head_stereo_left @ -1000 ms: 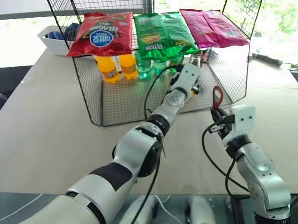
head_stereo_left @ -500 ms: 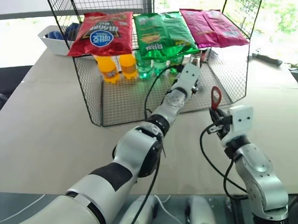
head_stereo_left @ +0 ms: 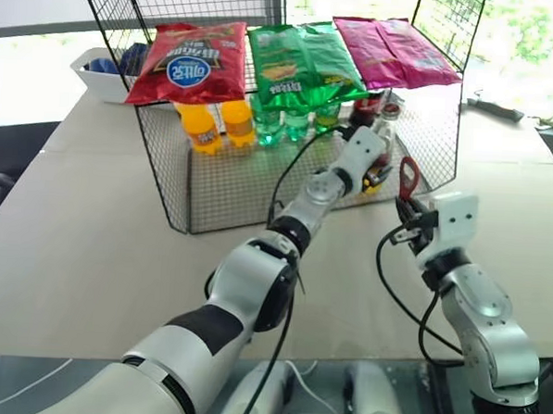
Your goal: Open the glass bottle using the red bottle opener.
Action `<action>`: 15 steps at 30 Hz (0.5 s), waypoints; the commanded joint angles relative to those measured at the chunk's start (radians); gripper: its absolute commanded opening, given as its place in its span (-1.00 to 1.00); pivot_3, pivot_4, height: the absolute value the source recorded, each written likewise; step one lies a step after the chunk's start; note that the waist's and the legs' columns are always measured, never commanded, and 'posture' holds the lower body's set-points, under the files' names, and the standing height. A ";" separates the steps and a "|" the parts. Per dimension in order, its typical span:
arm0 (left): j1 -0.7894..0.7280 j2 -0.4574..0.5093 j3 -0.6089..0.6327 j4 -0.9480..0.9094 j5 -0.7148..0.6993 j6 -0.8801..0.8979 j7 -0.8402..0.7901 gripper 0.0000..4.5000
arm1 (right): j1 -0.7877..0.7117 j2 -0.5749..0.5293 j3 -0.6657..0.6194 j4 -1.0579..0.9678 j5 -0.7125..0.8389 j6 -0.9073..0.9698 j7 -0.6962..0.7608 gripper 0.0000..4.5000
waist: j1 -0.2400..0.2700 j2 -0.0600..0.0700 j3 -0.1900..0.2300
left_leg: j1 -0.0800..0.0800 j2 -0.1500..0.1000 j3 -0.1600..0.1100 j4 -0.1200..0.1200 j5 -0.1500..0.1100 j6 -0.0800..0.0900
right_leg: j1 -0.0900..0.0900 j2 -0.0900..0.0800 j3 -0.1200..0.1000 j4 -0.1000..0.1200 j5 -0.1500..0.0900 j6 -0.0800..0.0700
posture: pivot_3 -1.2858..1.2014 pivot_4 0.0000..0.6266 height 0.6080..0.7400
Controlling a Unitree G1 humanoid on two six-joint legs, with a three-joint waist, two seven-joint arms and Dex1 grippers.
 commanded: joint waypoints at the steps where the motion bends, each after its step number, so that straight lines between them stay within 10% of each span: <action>1: 0.039 0.026 -0.016 -0.068 -0.022 -0.059 -0.111 0.25 | -0.031 -0.019 -0.047 -0.012 -0.006 -0.034 0.003 -0.96 | 0.000 0.000 0.000 | 0.000 0.000 0.000 0.000 0.000 0.000 | 0.000 0.000 0.000 0.000 0.000 0.000 | 0.03 -0.52 1.00; 6: 0.128 0.091 -0.031 -0.223 -0.090 -0.019 -0.342 0.25 | -0.052 -0.044 -0.125 0.013 -0.001 -0.058 -0.004 -0.96 | -0.017 0.000 0.000 | 0.000 0.000 0.000 0.000 0.000 0.000 | 0.000 0.000 0.001 0.000 0.000 0.000 | 0.03 -0.52 1.00; 15: 0.505 0.267 -0.109 -1.083 -0.240 0.389 -0.522 0.25 | -0.095 -0.072 -0.164 0.109 -0.018 -0.131 0.006 -0.96 | -0.043 0.001 -0.001 | 0.000 0.002 0.001 -0.001 0.000 0.000 | -0.001 0.001 0.003 0.001 0.000 0.000 | 0.03 -0.52 1.00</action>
